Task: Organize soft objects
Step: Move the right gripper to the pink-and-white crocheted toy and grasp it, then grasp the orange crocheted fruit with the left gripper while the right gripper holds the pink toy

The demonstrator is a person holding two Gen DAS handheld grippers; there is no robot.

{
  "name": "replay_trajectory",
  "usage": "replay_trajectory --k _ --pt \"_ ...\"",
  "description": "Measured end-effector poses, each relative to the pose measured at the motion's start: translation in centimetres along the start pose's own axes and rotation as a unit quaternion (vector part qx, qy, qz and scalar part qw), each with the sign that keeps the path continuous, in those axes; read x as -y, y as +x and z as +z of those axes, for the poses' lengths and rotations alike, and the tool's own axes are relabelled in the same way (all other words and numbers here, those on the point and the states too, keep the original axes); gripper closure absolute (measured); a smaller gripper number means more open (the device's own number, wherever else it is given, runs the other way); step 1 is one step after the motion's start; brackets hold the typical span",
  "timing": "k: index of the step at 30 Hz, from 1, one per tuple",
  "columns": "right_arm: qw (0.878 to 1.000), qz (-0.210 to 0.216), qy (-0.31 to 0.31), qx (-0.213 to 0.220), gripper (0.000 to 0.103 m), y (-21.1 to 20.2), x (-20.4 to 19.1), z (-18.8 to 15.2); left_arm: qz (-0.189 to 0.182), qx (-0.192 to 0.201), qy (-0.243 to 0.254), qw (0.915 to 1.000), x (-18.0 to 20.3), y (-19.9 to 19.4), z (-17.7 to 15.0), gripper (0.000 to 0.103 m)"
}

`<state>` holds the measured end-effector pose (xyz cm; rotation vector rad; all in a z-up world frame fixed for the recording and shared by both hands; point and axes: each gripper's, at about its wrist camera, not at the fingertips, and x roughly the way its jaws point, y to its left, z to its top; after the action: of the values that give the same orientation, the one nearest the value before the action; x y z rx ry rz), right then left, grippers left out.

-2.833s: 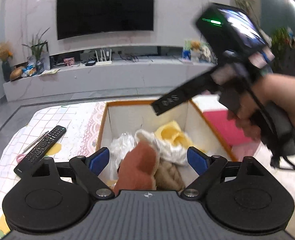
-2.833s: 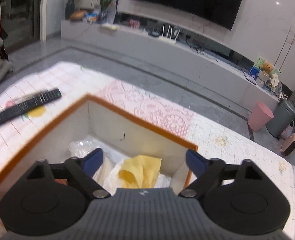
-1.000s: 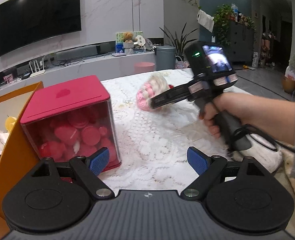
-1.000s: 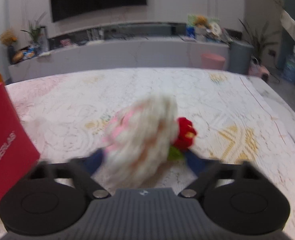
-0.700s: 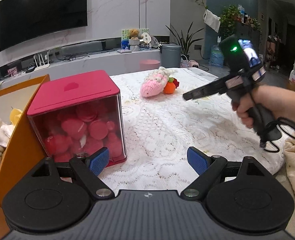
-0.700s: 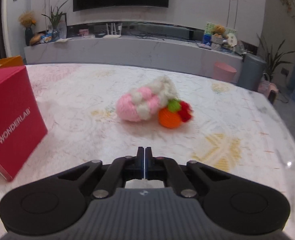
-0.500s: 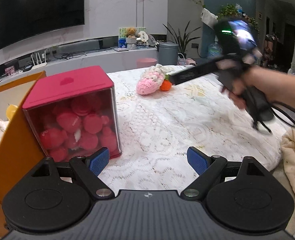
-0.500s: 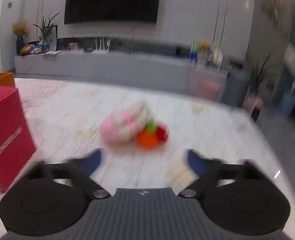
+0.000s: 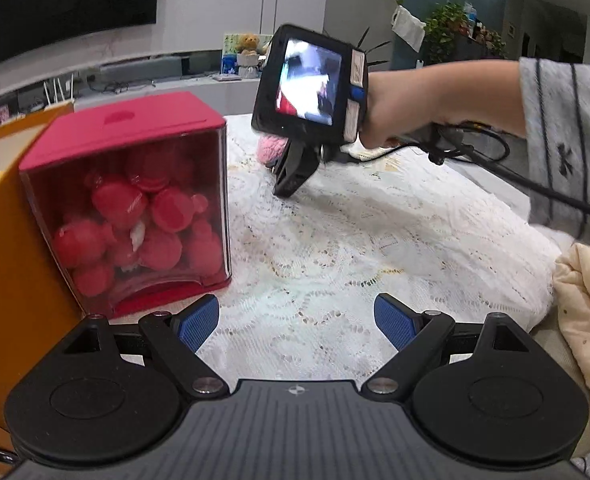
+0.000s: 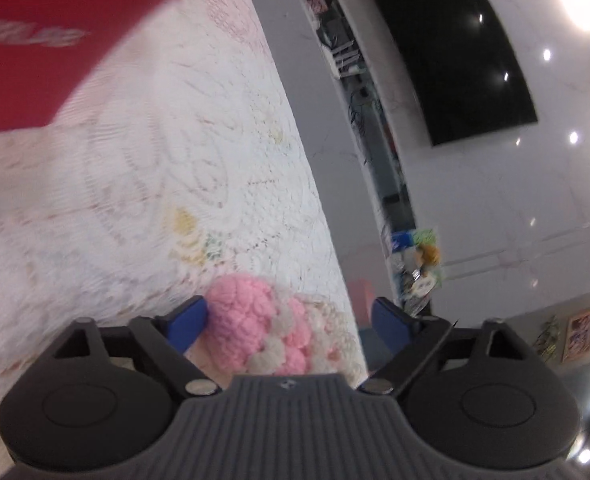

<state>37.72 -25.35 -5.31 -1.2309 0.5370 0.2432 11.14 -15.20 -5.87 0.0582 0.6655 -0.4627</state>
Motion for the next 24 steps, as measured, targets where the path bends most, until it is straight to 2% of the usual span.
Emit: replay_trajectory --k 2,3,4,6,8,9,12,15,19,22,24 --pt "0.999 0.032 0.022 -0.009 0.016 0.9 1.2 0.1 -0.002 0.0 -0.006 1.0 -0.3 0.0 0.0 0.001" --pt "0.999 0.044 0.022 -0.006 0.022 1.2 1.6 0.1 -0.002 0.0 -0.008 1.0 -0.3 -0.1 -0.1 0.001" --pt "0.998 0.059 0.019 -0.002 0.041 1.3 1.8 0.0 -0.001 0.001 -0.009 1.0 -0.4 -0.1 -0.1 0.001" --pt "0.996 0.091 0.01 -0.011 0.067 1.6 1.8 0.0 -0.001 0.001 -0.011 0.9999 -0.4 -0.2 -0.1 0.001" --pt "0.997 0.08 -0.019 -0.011 0.072 1.3 1.0 0.1 -0.004 0.0 -0.012 0.9999 -0.3 -0.2 -0.1 0.001" --pt "0.996 0.078 -0.032 -0.012 0.079 1.1 0.7 0.1 -0.006 0.0 -0.012 0.9999 -0.2 -0.3 -0.1 0.001" --pt "0.998 0.062 -0.019 0.001 0.094 -0.5 0.9 0.2 -0.013 -0.002 -0.019 0.9997 0.0 -0.6 -0.1 0.001" --pt "0.998 0.056 0.026 0.022 0.094 -3.1 2.5 0.1 -0.013 -0.003 -0.018 0.9997 0.6 -0.9 -0.2 0.001" --pt "0.992 0.073 0.09 0.045 0.094 -7.2 5.4 -0.8 -0.01 -0.001 -0.011 0.9999 1.3 -1.4 -0.1 0.001" --pt "0.976 0.115 0.175 0.053 0.094 -10.9 7.8 -2.5 -0.012 0.0 -0.006 0.9999 1.9 -1.8 -0.1 0.001" --pt "0.957 0.151 0.243 0.052 0.094 -13.3 9.0 -4.4 -0.01 0.002 0.001 1.0 2.3 -2.1 0.0 0.001"
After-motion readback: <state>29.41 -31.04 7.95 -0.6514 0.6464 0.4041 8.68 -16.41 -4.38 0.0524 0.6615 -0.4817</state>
